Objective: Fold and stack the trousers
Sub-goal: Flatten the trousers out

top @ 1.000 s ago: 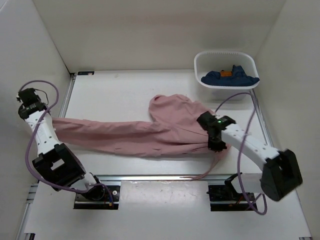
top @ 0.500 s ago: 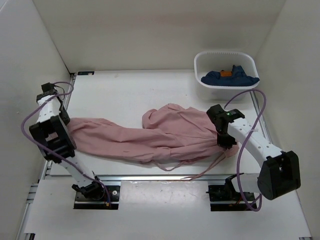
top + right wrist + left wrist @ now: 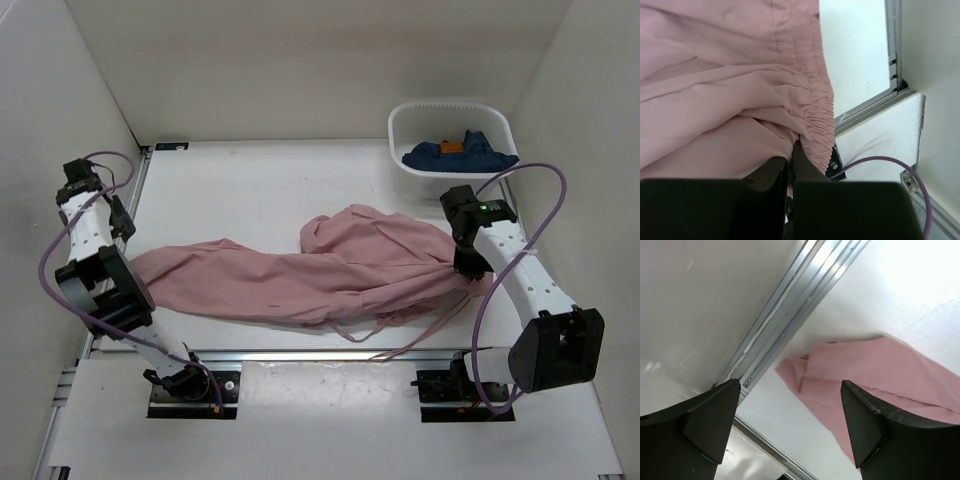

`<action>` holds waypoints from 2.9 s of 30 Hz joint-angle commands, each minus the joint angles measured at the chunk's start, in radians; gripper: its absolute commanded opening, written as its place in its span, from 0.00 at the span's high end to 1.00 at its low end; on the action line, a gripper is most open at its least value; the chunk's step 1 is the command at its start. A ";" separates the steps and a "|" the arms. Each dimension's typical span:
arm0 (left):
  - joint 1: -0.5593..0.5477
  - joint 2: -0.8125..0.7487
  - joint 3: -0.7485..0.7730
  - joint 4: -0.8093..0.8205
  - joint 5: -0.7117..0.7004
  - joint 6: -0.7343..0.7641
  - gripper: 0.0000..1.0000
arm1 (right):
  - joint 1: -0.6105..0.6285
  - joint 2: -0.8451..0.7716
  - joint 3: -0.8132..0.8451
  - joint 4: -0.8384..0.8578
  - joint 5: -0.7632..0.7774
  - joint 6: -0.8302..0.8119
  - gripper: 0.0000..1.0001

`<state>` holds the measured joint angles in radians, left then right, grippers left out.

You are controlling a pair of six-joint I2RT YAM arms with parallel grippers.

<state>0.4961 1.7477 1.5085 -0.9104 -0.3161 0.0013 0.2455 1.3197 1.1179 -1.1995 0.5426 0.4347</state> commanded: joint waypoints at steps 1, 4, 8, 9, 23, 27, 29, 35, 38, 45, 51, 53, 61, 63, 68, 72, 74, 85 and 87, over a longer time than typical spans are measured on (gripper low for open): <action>0.067 -0.091 -0.120 -0.027 0.034 -0.001 0.08 | -0.054 -0.002 0.077 -0.045 0.017 -0.050 1.00; 0.140 -0.103 -0.252 -0.044 0.046 -0.001 0.15 | -0.075 -0.002 0.089 -0.034 -0.006 -0.063 1.00; 0.223 -0.093 -0.338 -0.044 0.104 -0.001 0.21 | -0.075 0.007 0.089 -0.034 -0.006 -0.073 1.00; 0.234 -0.093 -0.338 -0.044 0.118 -0.001 0.23 | -0.075 0.007 0.089 -0.034 -0.006 -0.073 1.00; 0.248 0.015 -0.369 0.082 0.282 -0.001 0.23 | -0.126 -0.002 0.089 -0.023 -0.009 -0.091 1.00; 0.248 0.061 -0.369 0.091 0.301 -0.001 0.44 | -0.136 -0.002 0.089 -0.023 -0.018 -0.091 1.00; 0.248 0.072 -0.378 0.091 0.301 -0.001 0.68 | -0.137 -0.002 0.102 -0.023 -0.018 -0.100 1.00; 0.248 0.000 -0.289 0.033 0.210 -0.001 0.86 | -0.172 0.061 0.290 -0.055 -0.006 -0.131 1.00; 0.268 -0.060 -0.171 -0.010 0.095 -0.001 0.86 | -0.192 0.079 0.408 -0.109 0.005 -0.111 1.00; 0.268 -0.157 -0.155 -0.094 -0.038 -0.001 0.86 | -0.192 -0.025 0.353 -0.141 -0.033 -0.039 1.00; 0.268 -0.114 -0.214 -0.133 -0.072 -0.001 0.86 | -0.201 -0.037 0.286 -0.118 -0.046 -0.050 1.00; 0.233 -0.103 -0.142 -0.145 -0.049 -0.001 0.86 | -0.201 0.013 0.347 -0.104 -0.046 -0.062 1.00; 0.245 -0.146 -0.086 -0.199 -0.127 -0.001 0.86 | -0.201 -0.031 0.312 -0.143 -0.087 0.063 1.00; 0.260 -0.177 -0.207 -0.185 -0.165 -0.001 0.86 | -0.224 -0.108 0.159 -0.143 -0.096 0.119 1.00; 0.306 -0.226 -0.418 -0.134 -0.218 -0.001 0.38 | -0.276 -0.261 0.031 -0.181 0.005 0.323 0.16; 0.270 -0.180 -0.348 -0.148 -0.195 -0.001 0.23 | -0.288 -0.284 0.106 -0.189 0.100 0.372 0.01; 0.219 -0.160 -0.204 -0.183 -0.117 -0.001 0.20 | -0.288 -0.268 0.134 -0.126 0.064 0.310 0.01; -0.576 0.012 0.285 -0.357 0.291 -0.001 0.04 | -0.298 0.044 0.080 0.250 -0.141 0.205 0.01; -0.669 0.068 0.297 -0.252 0.334 -0.001 0.01 | -0.298 0.093 0.069 0.308 -0.150 0.205 0.01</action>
<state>-0.0608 1.7542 1.7905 -1.1931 -0.1089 0.0006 -0.0460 1.3720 1.2018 -1.0286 0.4438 0.6563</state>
